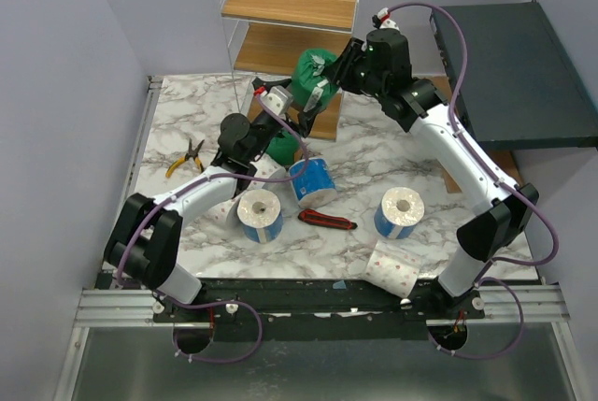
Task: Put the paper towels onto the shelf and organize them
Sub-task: Place the paper towel on the shelf.
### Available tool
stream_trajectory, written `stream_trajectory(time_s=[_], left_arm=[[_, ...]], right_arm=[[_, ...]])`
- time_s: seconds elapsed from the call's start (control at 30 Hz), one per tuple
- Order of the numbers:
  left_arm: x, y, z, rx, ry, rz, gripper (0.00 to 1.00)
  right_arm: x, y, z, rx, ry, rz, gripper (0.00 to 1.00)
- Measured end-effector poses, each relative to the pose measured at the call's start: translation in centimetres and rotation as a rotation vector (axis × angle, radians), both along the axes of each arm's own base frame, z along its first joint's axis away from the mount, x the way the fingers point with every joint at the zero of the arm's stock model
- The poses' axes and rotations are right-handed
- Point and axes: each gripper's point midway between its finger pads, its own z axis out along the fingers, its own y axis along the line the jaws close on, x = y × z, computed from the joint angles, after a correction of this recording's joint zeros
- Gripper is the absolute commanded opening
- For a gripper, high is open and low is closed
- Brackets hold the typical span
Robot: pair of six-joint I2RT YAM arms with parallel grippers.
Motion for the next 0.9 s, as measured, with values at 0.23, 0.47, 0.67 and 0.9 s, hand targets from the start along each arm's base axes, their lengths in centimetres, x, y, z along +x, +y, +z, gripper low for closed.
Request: stream_trajectory(time_s=[0.23, 0.47, 0.67, 0.9], left_arm=[[0.0, -0.1, 0.4, -0.023, -0.010, -0.004, 0.99], [-0.2, -0.1, 1.4, -0.066, -0.015, -0.016, 0.98], [-0.2, -0.2, 3.1, -0.095, -0.040, -0.022, 0.99], [0.9, -0.8, 3.8, -0.117, -0.051, -0.024, 0.98]], right_arm=[[-0.1, 0.2, 0.6, 0.017, -0.005, 0.006, 0.38], [-0.3, 0.3, 1.7, 0.029, -0.018, 0.009, 0.38], [-0.4, 0.3, 3.3, 0.049, -0.046, 0.009, 0.38], [-0.2, 0.0, 4.4, 0.060, -0.070, -0.007, 0.38]])
